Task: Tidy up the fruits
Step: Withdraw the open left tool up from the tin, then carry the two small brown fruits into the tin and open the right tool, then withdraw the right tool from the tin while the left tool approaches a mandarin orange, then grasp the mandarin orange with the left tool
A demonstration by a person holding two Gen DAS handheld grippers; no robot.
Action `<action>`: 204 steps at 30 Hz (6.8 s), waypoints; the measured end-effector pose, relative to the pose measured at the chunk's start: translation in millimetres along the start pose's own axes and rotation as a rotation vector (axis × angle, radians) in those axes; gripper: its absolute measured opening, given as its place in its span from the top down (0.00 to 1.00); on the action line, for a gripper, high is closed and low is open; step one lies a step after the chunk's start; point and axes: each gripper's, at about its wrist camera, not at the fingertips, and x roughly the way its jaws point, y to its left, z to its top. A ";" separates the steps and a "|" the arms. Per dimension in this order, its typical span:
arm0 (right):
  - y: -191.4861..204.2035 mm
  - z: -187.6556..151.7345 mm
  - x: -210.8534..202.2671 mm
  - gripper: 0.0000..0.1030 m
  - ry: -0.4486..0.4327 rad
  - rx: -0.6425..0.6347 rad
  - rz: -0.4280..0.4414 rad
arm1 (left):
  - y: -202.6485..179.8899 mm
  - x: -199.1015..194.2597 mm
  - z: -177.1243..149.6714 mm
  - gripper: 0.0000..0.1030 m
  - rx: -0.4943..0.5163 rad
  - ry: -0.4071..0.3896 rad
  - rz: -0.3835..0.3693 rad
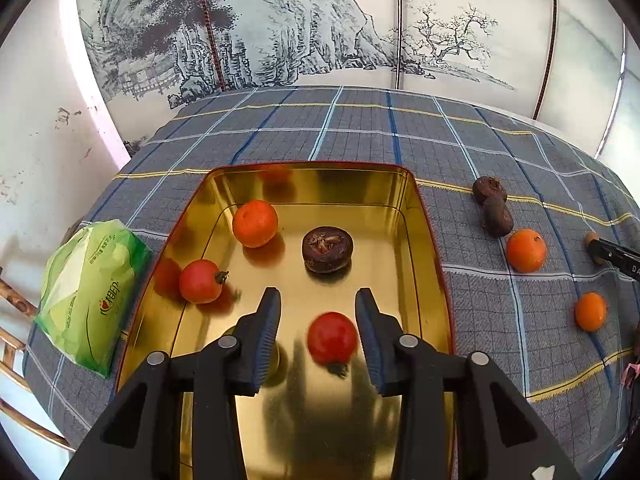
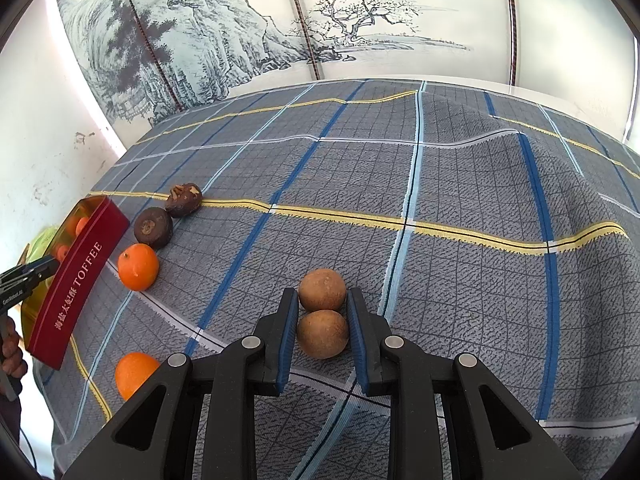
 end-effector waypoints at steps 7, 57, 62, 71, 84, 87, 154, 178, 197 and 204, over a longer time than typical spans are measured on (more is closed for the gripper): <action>0.0 0.0 -0.3 0.75 0.000 0.003 0.003 | -5.9 -11.5 -6.3 0.58 -0.007 -0.005 0.001; 295.8 39.1 24.5 0.75 0.141 -0.274 0.402 | 62.0 -95.7 -66.9 0.16 -0.092 -0.120 0.044; 310.2 47.1 49.8 0.75 0.184 -0.260 0.392 | 71.6 -88.0 -68.7 0.14 -0.108 -0.103 0.054; 322.4 57.9 76.9 0.75 0.217 -0.261 0.367 | 74.3 -76.5 -72.8 0.06 -0.094 -0.083 0.108; 331.0 64.4 102.2 0.75 0.265 -0.235 0.356 | 66.0 -67.2 -77.3 0.02 -0.073 -0.050 0.089; 329.4 64.8 107.1 0.75 0.275 -0.213 0.369 | 69.3 -64.2 -78.1 0.02 -0.092 -0.033 0.070; 34.1 -7.5 -31.1 0.20 -0.030 0.068 -0.046 | -22.3 -75.9 -57.2 0.01 0.161 -0.016 0.027; -19.5 -25.8 -30.3 0.15 -0.072 0.157 0.042 | -142.0 21.3 29.1 0.18 0.122 0.123 -0.227; -18.9 -21.8 -23.2 0.12 -0.061 0.146 0.095 | -152.7 54.1 22.0 0.65 0.054 0.061 -0.246; -19.2 -21.7 -23.5 0.12 -0.060 0.145 0.094 | -135.8 31.7 -7.1 0.64 0.058 0.039 -0.258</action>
